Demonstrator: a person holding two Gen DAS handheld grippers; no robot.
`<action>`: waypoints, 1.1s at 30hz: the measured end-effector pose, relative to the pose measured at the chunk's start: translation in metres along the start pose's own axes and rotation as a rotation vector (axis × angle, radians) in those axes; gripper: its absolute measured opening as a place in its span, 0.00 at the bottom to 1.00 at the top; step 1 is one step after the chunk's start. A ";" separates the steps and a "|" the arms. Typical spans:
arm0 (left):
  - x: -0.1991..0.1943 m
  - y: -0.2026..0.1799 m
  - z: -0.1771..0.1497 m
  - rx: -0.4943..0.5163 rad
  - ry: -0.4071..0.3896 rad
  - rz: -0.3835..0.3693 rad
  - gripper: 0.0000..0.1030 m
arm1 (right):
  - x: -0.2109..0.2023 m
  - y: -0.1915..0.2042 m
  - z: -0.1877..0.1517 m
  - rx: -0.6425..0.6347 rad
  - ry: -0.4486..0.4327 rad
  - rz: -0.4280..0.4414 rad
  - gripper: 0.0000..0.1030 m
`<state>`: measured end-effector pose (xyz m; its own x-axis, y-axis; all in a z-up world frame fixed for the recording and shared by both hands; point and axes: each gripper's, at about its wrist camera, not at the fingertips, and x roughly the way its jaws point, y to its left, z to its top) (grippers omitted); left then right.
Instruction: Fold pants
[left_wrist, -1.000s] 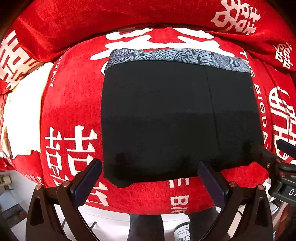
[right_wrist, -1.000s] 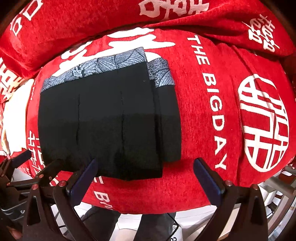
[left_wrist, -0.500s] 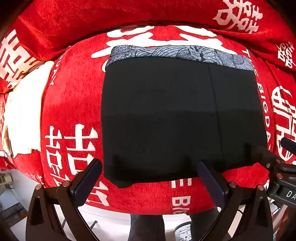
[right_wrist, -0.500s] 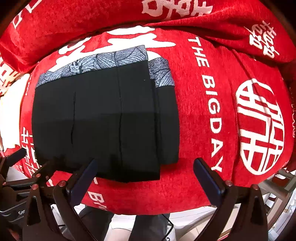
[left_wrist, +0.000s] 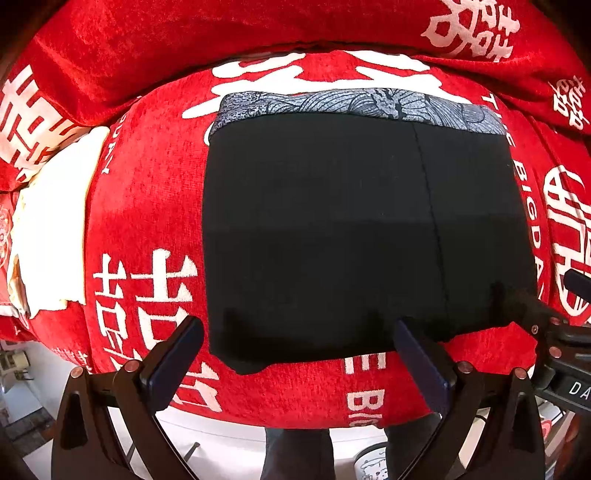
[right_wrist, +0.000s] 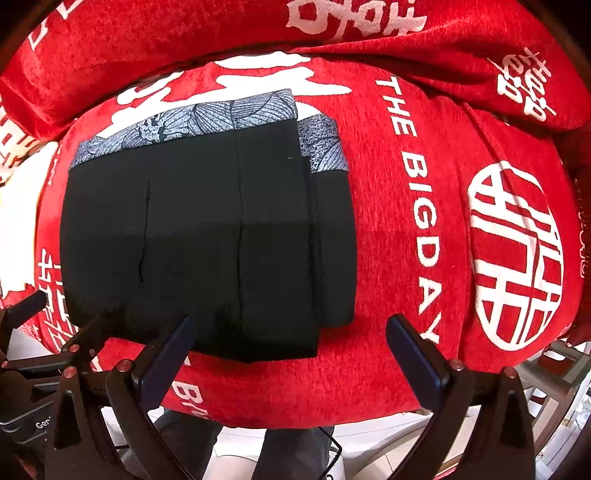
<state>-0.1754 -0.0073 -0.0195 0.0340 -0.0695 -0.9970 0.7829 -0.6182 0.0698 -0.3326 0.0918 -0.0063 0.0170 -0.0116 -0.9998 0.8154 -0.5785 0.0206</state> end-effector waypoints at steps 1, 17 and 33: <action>0.000 0.000 0.000 -0.002 0.003 -0.003 1.00 | 0.000 0.000 -0.001 0.001 0.000 -0.001 1.00; 0.003 0.009 -0.004 -0.023 0.015 -0.007 1.00 | 0.003 0.004 -0.005 -0.008 0.003 -0.007 1.00; 0.006 0.013 -0.005 -0.038 0.019 -0.003 1.00 | 0.004 0.008 -0.007 -0.018 0.001 -0.006 1.00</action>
<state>-0.1614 -0.0120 -0.0247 0.0433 -0.0524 -0.9977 0.8063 -0.5878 0.0659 -0.3222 0.0929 -0.0103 0.0123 -0.0073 -0.9999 0.8255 -0.5642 0.0142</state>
